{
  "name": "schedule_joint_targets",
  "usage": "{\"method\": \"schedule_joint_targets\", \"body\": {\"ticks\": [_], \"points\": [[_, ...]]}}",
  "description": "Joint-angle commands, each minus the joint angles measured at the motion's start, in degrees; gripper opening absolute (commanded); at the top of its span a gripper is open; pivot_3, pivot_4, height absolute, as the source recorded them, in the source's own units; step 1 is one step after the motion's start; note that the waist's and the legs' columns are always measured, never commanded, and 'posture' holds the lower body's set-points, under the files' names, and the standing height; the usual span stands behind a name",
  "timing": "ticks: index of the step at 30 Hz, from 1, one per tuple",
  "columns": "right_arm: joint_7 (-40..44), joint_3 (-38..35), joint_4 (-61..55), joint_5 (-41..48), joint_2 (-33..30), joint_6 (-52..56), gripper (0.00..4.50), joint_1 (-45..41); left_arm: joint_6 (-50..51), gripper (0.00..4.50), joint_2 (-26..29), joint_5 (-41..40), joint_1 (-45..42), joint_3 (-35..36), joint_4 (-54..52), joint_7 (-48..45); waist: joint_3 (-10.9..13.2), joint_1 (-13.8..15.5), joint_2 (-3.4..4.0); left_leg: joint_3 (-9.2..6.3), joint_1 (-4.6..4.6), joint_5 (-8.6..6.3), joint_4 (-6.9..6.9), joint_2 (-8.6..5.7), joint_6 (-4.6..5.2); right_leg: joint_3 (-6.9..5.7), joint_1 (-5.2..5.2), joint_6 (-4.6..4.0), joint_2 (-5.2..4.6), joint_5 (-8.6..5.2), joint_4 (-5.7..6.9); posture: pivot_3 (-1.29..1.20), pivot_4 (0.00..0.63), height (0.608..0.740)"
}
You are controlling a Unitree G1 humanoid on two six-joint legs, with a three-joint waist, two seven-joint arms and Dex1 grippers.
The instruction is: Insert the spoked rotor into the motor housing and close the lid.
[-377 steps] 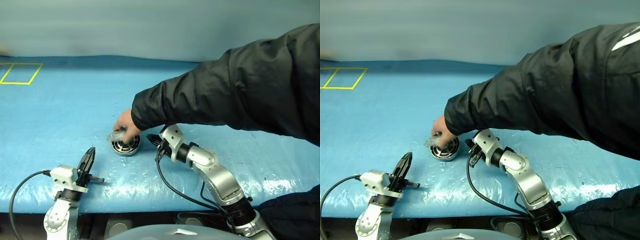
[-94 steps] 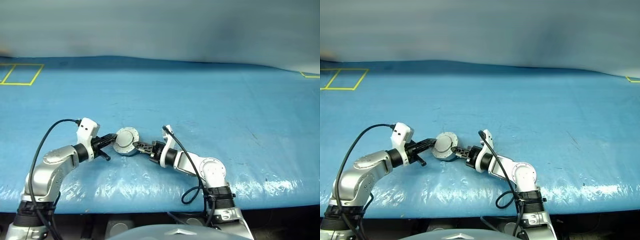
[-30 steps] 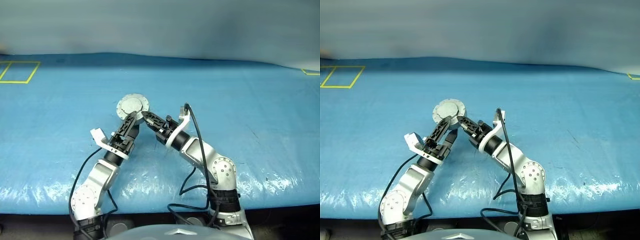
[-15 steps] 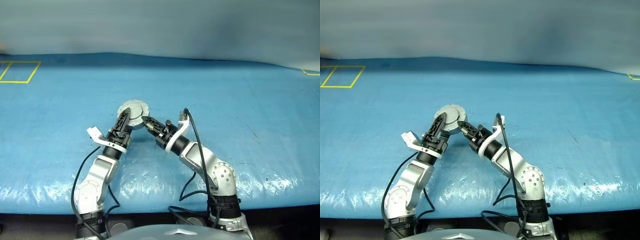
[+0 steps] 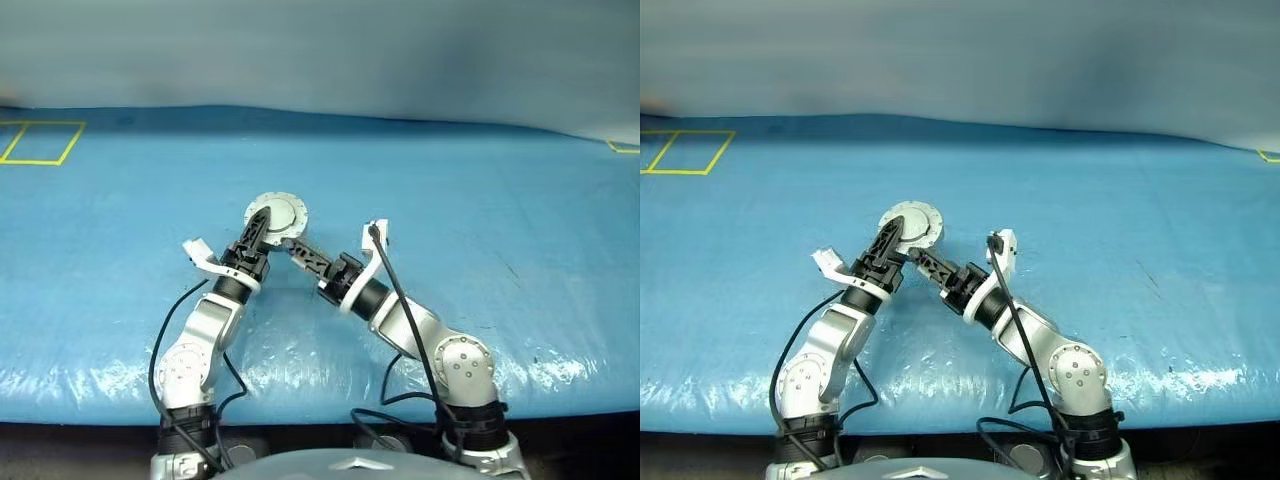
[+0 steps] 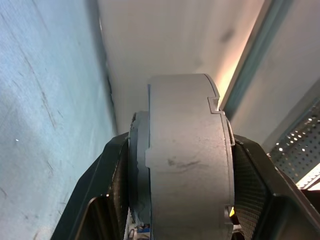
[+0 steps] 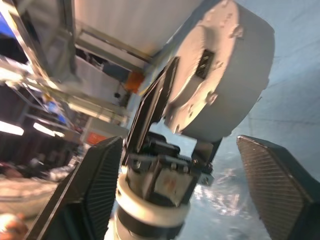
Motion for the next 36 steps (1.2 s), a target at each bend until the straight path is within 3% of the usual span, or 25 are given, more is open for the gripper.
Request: {"method": "schedule_joint_targets", "body": {"ticks": [1, 9, 14, 18, 26, 32, 36], "points": [[3.80, 2.81, -5.46, -15.57, -6.19, -3.10, 4.50, 1.21, -2.72, 2.35, -0.53, 3.81, -8.36, 3.03, 5.48, 0.82, 0.00, 0.16, 0.00, -0.01, 0.00, 0.03, 0.01, 0.00, -0.01, 0.00, 0.00, 0.12, 0.00, -0.05, 0.00, 0.00, 0.150, 0.740], [4.95, 9.32, -6.83, -47.15, -16.20, -12.78, 4.50, 7.01, -4.04, 2.35, 9.54, 16.96, -35.57, 10.03, 41.48, -7.59, 0.04, 1.00, -0.14, -0.06, -0.12, 0.20, 0.01, -0.13, -0.05, 0.03, -0.06, 0.44, -0.02, 0.06, -0.07, 0.00, 0.150, 0.740], [3.52, 12.14, -4.96, -59.53, -13.40, -19.83, 4.50, 12.06, -7.03, 2.35, 12.05, 26.55, -49.00, 12.31, 62.43, -14.30, 0.04, 1.17, -0.15, -0.20, -0.27, 0.21, -0.10, -0.31, -0.06, -0.01, -0.15, 0.41, -0.15, 0.05, -0.20, 0.00, 0.150, 0.740], [3.23, 13.87, -4.14, -65.54, -11.05, -20.87, 4.50, 14.89, -8.83, 2.35, 12.58, 32.63, -54.58, 13.94, 72.49, -18.07, 0.05, 1.03, -0.15, -0.21, -0.36, 0.32, -0.14, -0.38, -0.26, -0.05, -0.18, 0.27, -0.25, 0.11, -0.29, 0.00, 0.150, 0.740], [3.77, 13.20, -3.48, -71.83, -6.93, -21.93, 4.50, 18.77, -8.12, 2.35, 13.09, 41.75, -54.50, 16.02, 79.94, -13.77, 0.05, 0.16, -0.17, -0.30, -0.27, 0.34, -0.14, -0.36, -0.27, -0.13, -0.13, 0.41, -0.25, -0.01, -0.11, 0.00, 0.150, 0.740], [5.22, 11.26, -3.08, -72.21, -4.24, -21.28, 4.50, 19.17, -1.00, 4.30, 14.96, 46.55, -48.78, 15.30, 77.30, -13.86, -0.02, -0.45, -0.21, -0.34, 0.55, 0.32, -0.18, -0.34, -0.19, -0.14, 0.56, 0.53, -0.22, -0.08, 0.07, 0.00, 0.150, 0.740], [7.85, 11.69, -1.52, -71.87, -2.75, -20.69, 4.50, 18.19, 9.99, 4.47, 17.64, 48.79, -40.02, 12.80, 67.73, -14.43, -0.21, -1.55, -0.25, -0.25, 1.45, 0.30, -0.27, -0.30, -0.18, -0.07, 1.37, 0.23, -0.22, -0.25, 0.07, 0.00, 0.150, 0.740]]}}
